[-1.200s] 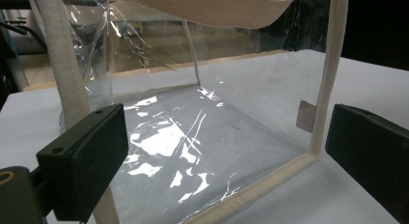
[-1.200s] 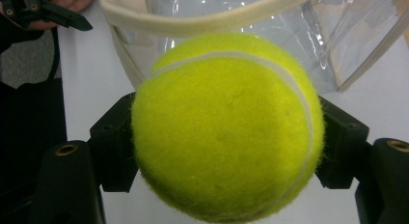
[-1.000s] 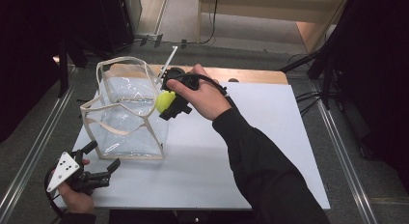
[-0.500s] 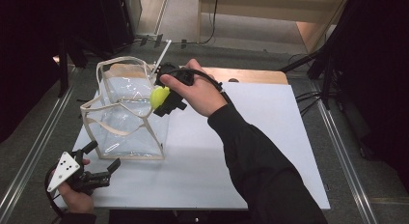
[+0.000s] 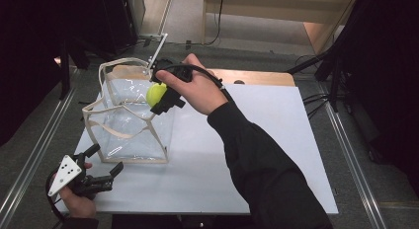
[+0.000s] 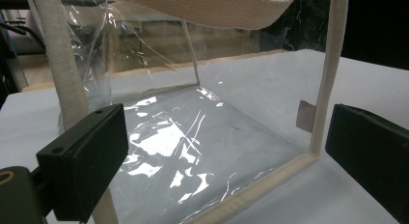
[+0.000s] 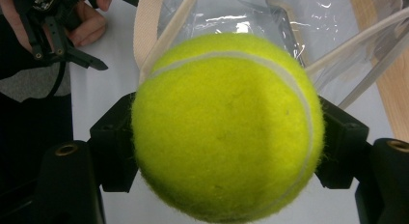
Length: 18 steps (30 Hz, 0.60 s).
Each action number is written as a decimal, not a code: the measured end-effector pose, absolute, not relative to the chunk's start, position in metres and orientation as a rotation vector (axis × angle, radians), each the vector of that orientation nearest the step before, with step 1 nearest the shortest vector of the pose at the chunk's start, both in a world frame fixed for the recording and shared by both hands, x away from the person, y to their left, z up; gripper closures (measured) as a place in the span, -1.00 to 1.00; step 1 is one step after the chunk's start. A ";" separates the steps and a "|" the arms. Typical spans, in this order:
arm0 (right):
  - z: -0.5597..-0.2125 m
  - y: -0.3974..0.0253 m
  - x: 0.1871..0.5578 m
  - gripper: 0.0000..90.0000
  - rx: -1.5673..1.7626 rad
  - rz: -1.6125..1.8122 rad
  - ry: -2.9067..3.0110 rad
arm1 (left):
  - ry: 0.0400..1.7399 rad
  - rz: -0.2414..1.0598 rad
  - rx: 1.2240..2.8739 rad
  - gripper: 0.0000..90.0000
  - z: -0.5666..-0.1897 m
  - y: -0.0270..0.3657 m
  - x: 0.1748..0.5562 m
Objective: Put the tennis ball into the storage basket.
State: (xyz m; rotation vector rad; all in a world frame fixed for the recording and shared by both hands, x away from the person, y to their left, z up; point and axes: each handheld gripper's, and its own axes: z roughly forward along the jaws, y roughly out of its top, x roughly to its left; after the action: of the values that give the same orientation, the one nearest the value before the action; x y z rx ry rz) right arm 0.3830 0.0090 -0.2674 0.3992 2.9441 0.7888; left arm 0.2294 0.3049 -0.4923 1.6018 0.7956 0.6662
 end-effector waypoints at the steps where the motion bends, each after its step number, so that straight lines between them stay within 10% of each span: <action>1: -0.266 0.010 0.383 -0.48 0.398 0.786 2.943 | 0.794 0.666 1.607 -0.97 -0.492 0.305 0.229; 18: -0.262 0.037 0.392 -0.48 0.376 0.801 2.936 | 0.793 0.664 1.598 -0.97 -0.492 0.305 0.229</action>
State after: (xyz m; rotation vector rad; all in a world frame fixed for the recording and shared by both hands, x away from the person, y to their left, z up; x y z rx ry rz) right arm 0.3917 0.0368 -0.2619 0.3764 2.9359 0.8008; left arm 0.2293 0.3055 -0.4921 1.5976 0.7935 0.6637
